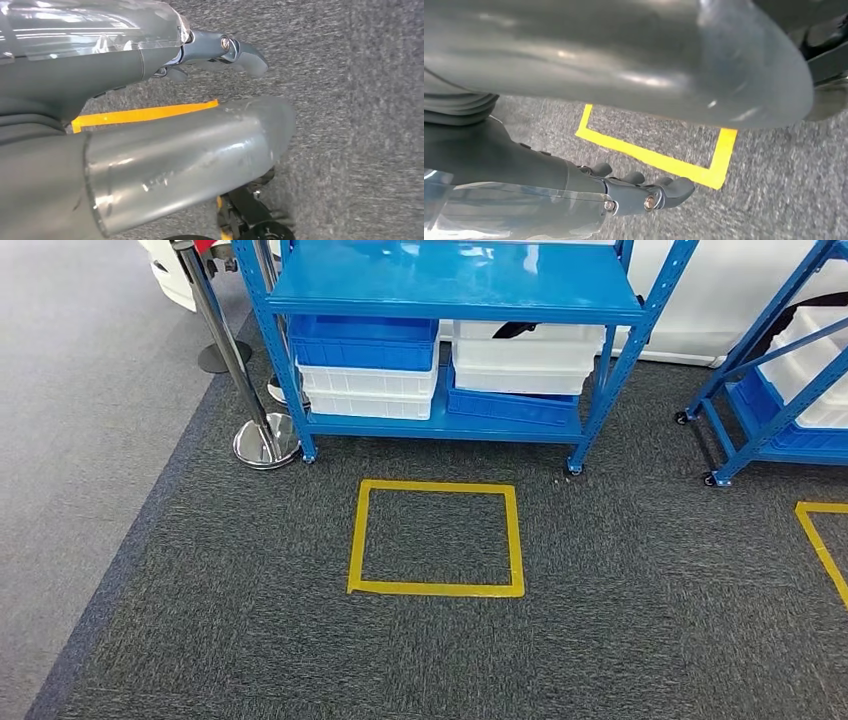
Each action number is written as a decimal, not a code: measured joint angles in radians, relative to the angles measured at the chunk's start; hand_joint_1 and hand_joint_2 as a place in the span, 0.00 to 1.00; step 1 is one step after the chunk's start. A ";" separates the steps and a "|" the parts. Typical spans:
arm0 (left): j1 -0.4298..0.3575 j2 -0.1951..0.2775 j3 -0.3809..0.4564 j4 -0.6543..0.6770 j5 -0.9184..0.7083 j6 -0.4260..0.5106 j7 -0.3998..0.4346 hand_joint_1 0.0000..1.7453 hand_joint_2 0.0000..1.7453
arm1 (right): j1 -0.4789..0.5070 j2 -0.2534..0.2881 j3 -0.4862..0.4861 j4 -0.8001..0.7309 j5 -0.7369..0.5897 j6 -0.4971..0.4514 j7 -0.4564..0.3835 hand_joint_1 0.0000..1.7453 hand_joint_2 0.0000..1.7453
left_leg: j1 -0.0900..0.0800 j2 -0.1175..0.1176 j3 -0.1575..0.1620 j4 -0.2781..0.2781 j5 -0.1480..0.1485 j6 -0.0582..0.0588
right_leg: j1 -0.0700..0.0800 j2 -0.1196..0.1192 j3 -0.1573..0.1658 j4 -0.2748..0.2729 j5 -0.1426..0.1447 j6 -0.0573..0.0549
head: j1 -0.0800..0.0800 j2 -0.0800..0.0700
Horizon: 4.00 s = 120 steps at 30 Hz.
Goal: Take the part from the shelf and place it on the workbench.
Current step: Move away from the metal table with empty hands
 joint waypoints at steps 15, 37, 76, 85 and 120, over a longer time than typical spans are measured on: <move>0.000 -0.002 0.001 0.000 0.000 -0.002 0.000 0.00 0.00 | 0.002 0.003 -0.004 0.000 0.000 0.000 0.000 0.00 0.00 | 0.011 0.008 -0.169 0.210 -0.080 -0.060 | -0.002 0.003 0.155 -0.140 -0.006 -0.055 | -0.011 0.000; -0.003 -0.005 0.004 0.001 -0.002 -0.004 0.005 0.00 0.00 | 0.006 0.003 -0.009 0.000 0.000 0.004 -0.003 0.00 0.00 | -0.014 -0.007 0.025 0.053 -0.036 -0.016 | 0.022 0.020 0.036 -0.127 0.081 -0.060 | -0.006 0.000; -0.003 0.001 0.020 0.000 -0.024 -0.007 0.008 0.00 0.00 | -0.004 0.017 -0.040 0.000 -0.006 0.002 0.013 0.00 0.00 | 0.010 0.019 -0.176 0.229 -0.094 -0.056 | 0.006 0.037 0.166 -0.139 -0.019 -0.057 | -0.005 0.000; 0.002 0.003 0.022 0.000 -0.032 -0.006 0.009 0.00 0.00 | -0.007 0.019 -0.041 0.001 0.006 0.003 0.013 0.00 0.00 | 0.008 0.013 -0.112 0.035 0.061 0.005 | 0.008 0.026 0.166 -0.042 -0.066 -0.011 | 0.002 0.000; -0.001 0.005 0.022 -0.001 -0.038 0.003 0.014 0.00 0.00 | -0.009 0.024 -0.043 0.002 0.011 0.006 0.021 0.00 0.00 | 0.007 0.012 -0.111 0.030 0.067 0.009 | 0.001 0.014 0.024 0.116 -0.133 0.001 | 0.007 0.000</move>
